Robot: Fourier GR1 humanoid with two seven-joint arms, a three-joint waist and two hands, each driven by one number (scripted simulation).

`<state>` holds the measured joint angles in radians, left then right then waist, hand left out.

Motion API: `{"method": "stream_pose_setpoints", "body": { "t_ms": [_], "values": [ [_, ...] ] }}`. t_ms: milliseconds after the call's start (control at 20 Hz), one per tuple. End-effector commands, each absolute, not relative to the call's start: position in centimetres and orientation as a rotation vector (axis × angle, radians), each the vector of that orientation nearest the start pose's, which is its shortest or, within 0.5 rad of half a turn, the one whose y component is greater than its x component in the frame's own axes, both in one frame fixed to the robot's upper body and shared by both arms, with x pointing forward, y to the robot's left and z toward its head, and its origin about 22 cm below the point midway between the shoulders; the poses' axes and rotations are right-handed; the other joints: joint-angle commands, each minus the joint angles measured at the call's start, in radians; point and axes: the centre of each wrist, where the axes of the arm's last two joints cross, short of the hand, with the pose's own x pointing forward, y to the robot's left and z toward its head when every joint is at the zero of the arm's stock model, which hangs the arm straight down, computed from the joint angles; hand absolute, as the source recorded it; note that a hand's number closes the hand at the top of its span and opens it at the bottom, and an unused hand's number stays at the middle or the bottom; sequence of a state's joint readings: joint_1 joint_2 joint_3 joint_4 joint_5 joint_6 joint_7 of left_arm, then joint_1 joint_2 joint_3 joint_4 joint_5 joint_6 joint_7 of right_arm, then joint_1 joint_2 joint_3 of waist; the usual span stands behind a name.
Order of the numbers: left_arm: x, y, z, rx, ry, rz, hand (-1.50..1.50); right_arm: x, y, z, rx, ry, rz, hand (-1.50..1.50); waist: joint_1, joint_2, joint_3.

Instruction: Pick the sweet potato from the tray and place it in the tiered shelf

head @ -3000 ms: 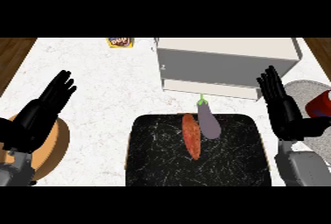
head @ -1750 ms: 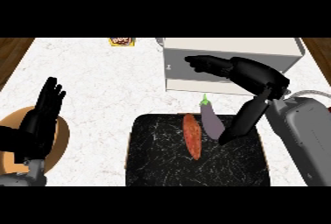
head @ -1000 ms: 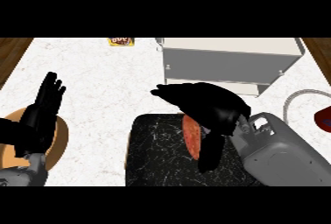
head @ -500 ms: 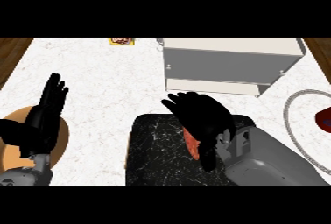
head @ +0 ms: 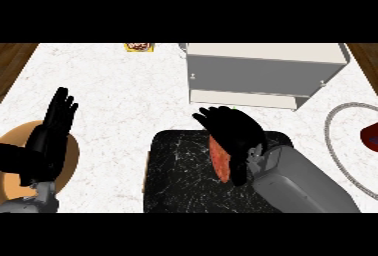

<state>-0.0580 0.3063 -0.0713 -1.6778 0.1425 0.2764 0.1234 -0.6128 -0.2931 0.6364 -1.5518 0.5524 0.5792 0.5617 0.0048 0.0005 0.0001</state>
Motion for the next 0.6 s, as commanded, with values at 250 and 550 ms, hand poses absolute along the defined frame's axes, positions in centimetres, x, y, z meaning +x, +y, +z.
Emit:
{"method": "stream_pose_setpoints", "body": {
  "t_ms": [250, 550],
  "values": [
    [25.0, 27.0, 6.7, 0.253, -1.598, 0.043, 0.00, 31.6, -9.8, 9.2, -0.514, -1.122, 1.700, -1.50, 0.003, 0.000, 0.000],
    [26.1, 27.1, 5.3, 0.234, -1.603, 0.050, 0.00, 29.8, -10.0, 8.6, -0.489, -1.171, 1.694, -1.50, -0.003, -0.001, 0.000]
  ]
}}
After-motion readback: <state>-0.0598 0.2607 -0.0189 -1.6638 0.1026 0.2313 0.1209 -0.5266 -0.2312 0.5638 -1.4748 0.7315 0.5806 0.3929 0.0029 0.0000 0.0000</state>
